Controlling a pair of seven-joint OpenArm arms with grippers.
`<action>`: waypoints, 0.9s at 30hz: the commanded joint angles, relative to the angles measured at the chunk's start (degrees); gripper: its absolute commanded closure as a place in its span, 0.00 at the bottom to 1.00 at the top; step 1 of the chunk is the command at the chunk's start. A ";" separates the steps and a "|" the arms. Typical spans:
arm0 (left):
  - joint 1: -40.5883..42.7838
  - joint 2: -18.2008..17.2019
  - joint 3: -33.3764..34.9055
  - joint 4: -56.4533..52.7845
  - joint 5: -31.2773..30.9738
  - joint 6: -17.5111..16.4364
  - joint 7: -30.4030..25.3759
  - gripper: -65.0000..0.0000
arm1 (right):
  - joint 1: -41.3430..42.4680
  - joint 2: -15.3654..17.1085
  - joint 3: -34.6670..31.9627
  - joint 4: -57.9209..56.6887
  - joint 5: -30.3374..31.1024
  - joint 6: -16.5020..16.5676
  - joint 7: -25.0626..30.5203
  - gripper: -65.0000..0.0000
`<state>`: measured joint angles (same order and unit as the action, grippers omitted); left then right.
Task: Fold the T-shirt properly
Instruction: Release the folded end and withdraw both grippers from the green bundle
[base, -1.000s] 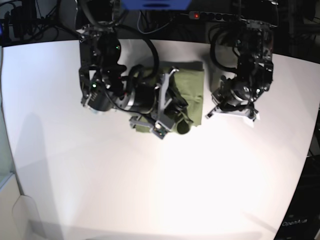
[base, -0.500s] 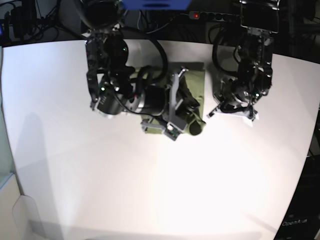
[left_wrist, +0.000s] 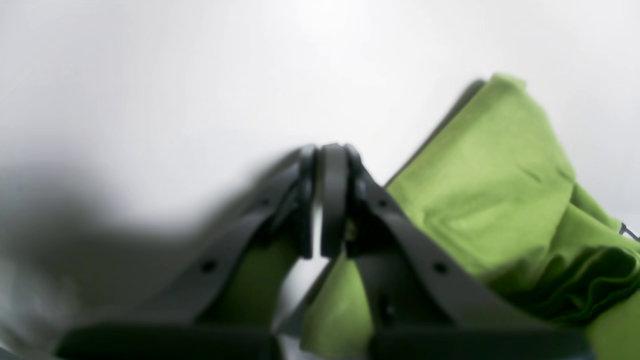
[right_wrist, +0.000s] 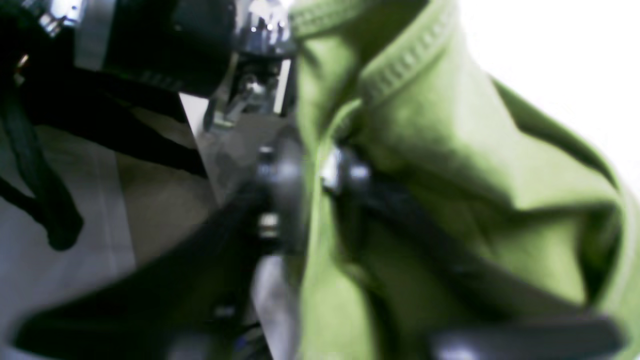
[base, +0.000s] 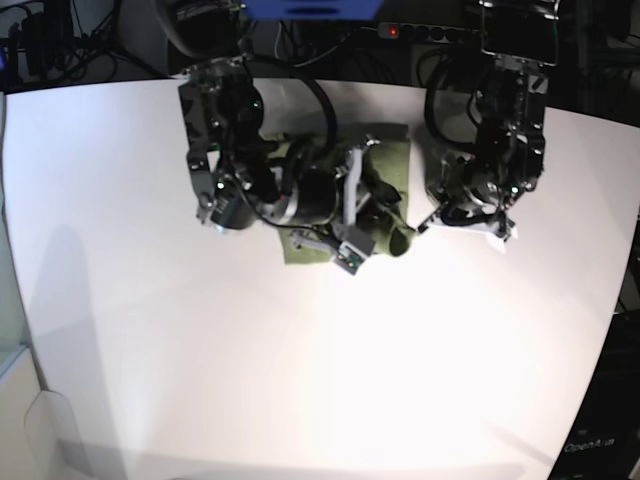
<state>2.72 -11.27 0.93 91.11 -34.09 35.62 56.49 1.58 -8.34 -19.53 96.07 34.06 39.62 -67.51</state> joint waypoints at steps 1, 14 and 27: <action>-0.22 -0.21 -0.01 0.54 0.20 0.38 0.61 0.97 | 1.01 -0.66 -0.12 0.85 1.50 0.38 0.91 0.65; 0.66 -3.02 -0.53 1.33 0.20 0.30 0.61 0.97 | 1.36 0.29 -4.25 1.29 3.87 0.38 1.62 0.00; 5.85 -6.36 -5.10 7.66 0.11 0.12 0.61 0.97 | 2.50 5.31 6.12 0.94 3.78 0.38 2.76 0.01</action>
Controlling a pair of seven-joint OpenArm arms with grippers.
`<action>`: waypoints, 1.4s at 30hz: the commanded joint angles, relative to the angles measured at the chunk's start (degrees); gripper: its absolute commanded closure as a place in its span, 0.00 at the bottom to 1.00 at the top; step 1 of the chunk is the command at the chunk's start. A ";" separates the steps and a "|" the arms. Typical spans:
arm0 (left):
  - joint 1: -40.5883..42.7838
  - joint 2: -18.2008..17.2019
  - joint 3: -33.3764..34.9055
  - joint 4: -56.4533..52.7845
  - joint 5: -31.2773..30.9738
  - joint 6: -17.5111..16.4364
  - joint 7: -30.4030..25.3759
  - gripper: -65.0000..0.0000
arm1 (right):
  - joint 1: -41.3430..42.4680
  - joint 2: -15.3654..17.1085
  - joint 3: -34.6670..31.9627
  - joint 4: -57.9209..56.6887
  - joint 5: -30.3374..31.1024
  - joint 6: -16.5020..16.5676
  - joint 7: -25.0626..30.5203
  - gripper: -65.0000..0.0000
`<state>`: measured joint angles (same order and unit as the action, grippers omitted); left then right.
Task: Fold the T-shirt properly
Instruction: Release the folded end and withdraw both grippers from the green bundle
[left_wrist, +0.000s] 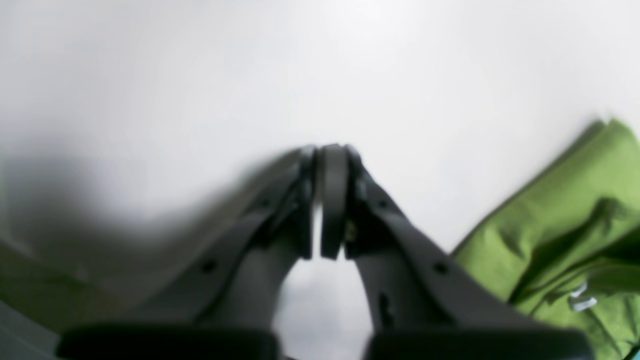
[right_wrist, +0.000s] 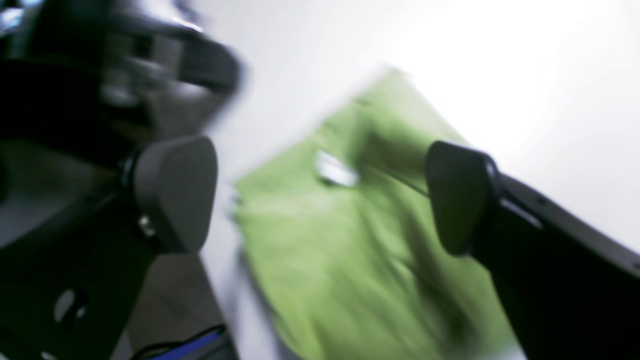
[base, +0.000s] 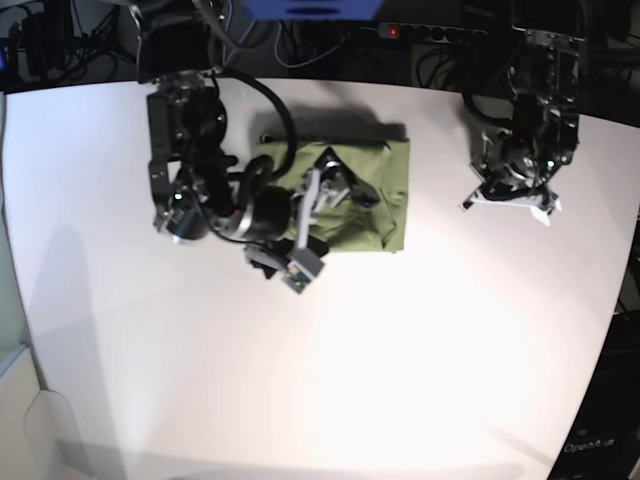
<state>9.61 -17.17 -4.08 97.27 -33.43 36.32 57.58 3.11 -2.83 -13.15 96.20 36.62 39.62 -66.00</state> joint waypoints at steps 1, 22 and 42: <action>-0.60 -0.55 0.08 2.73 -0.64 -0.58 -0.40 0.96 | 0.97 0.68 0.97 0.98 1.22 0.38 1.25 0.04; 0.28 0.77 17.13 7.74 -13.12 -0.05 2.95 0.97 | 0.53 12.81 10.20 -4.38 1.14 0.38 3.27 1.00; -18.62 3.50 16.96 -4.57 -6.09 -0.32 -3.30 0.97 | -10.37 9.29 -6.68 -7.63 1.22 0.38 14.08 1.00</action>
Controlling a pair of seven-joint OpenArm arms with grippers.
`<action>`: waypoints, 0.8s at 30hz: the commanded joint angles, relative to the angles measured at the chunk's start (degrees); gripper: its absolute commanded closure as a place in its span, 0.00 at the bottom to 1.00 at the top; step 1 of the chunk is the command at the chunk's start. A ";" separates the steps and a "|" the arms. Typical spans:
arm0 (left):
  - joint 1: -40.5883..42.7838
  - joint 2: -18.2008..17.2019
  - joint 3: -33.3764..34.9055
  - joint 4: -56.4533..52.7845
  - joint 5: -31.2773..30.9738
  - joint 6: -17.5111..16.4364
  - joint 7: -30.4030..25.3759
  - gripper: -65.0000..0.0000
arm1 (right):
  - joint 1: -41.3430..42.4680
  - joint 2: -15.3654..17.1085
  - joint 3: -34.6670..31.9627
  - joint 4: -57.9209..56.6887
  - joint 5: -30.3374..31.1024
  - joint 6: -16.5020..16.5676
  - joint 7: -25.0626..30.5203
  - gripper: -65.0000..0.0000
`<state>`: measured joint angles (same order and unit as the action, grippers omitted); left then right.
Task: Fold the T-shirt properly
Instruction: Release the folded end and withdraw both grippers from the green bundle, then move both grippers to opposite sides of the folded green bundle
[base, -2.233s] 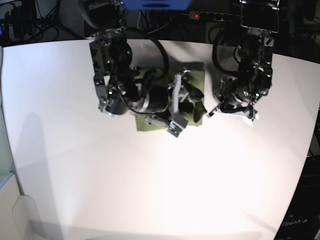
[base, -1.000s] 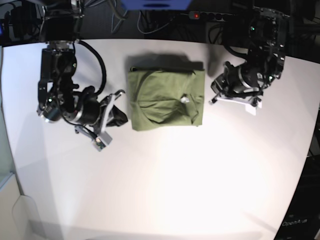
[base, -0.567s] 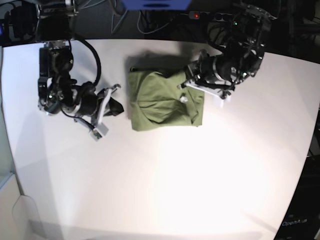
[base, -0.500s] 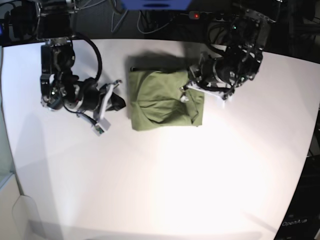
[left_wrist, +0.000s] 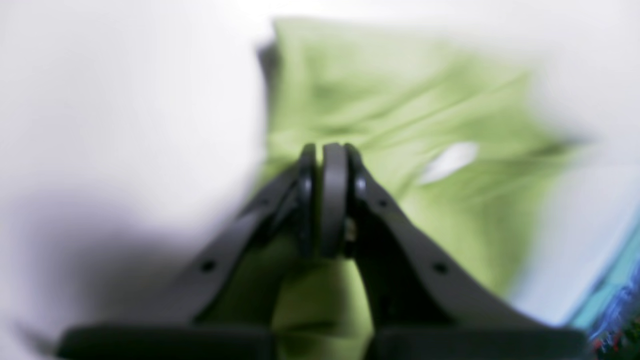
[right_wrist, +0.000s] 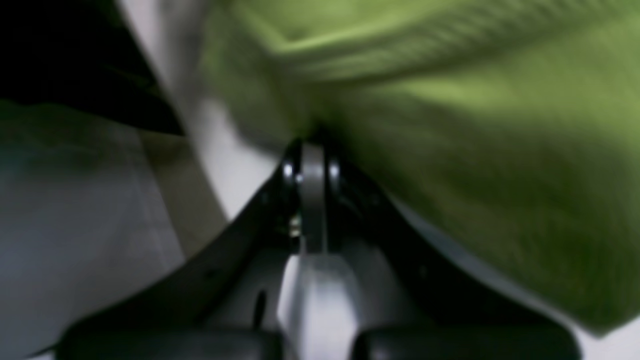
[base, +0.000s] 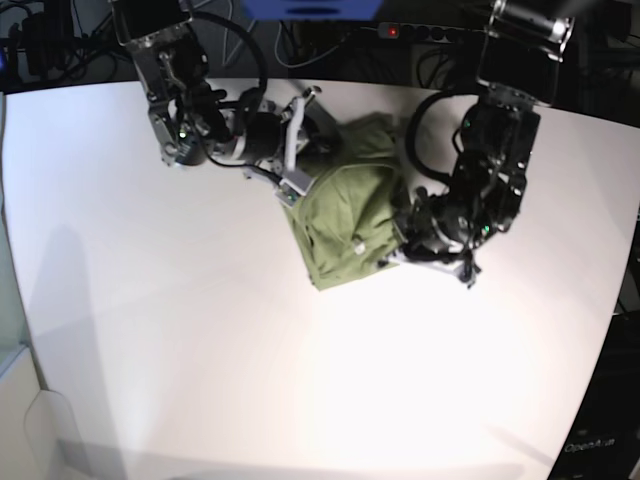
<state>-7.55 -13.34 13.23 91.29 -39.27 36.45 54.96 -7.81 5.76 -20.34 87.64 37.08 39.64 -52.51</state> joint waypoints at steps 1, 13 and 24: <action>-3.04 -0.59 -0.44 1.59 -0.25 -0.45 -0.32 0.97 | 0.39 0.79 0.43 0.94 0.77 0.36 0.60 1.00; -1.46 -0.33 -9.32 8.80 -0.25 -0.45 12.95 0.97 | 0.12 6.15 1.48 7.44 0.77 0.36 0.42 1.00; 7.77 -0.24 -10.38 7.66 2.65 -0.45 8.38 0.97 | 1.62 10.81 11.77 7.97 0.77 0.36 -0.02 1.00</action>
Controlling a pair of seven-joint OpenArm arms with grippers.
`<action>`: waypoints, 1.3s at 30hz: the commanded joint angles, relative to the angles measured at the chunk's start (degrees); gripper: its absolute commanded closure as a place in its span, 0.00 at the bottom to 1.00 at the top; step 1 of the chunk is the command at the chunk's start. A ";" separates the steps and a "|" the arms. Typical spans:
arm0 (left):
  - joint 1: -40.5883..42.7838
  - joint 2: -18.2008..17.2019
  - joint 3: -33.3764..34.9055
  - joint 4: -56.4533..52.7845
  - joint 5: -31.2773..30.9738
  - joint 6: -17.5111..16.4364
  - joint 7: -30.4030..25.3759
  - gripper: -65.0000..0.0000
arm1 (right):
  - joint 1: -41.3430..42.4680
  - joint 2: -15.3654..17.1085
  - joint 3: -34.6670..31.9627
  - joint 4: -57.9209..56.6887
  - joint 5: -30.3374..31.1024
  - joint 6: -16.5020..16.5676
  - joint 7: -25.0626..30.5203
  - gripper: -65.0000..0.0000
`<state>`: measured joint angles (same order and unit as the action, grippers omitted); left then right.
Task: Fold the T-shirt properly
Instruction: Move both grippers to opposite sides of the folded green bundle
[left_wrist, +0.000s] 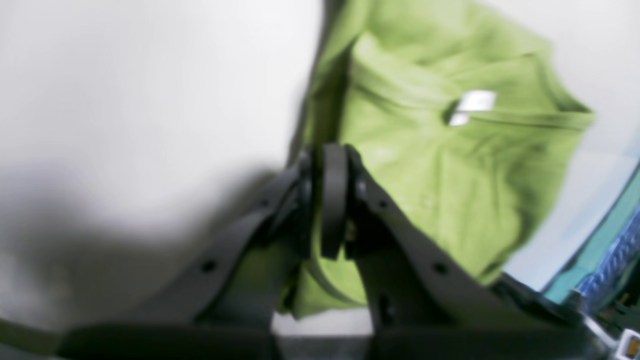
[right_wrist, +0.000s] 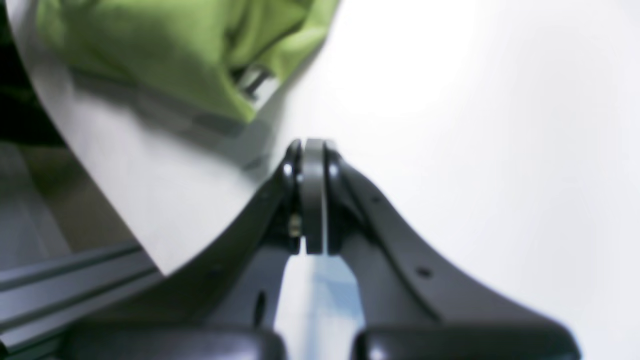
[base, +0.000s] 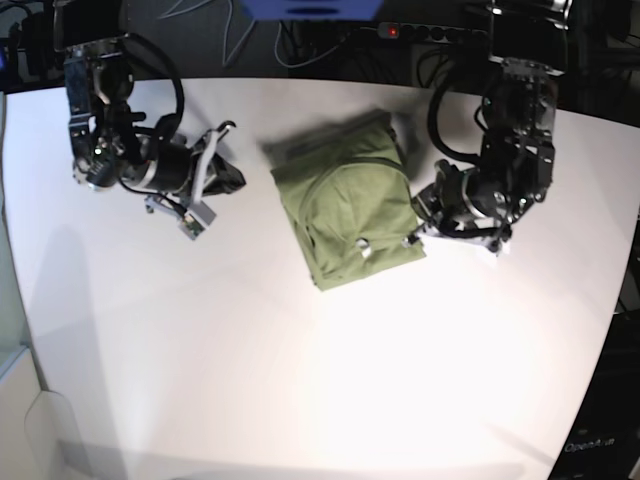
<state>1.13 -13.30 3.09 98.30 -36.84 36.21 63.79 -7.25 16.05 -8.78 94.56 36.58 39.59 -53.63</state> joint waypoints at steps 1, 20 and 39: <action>-0.91 -0.19 -0.15 -0.32 0.93 -0.21 -1.50 0.97 | 2.01 0.52 0.29 0.78 1.27 0.41 1.10 1.00; -13.57 7.45 9.35 -22.65 1.89 -0.38 -12.76 0.97 | 1.05 -2.30 -7.97 -0.19 1.27 0.41 1.54 1.00; -15.06 2.53 1.79 -5.77 1.19 -0.21 -1.59 0.97 | -1.85 1.92 3.11 5.35 1.36 0.41 1.10 1.00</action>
<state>-12.69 -10.41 5.23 91.33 -35.75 36.05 62.98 -9.65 17.30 -5.96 98.85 36.42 39.62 -53.76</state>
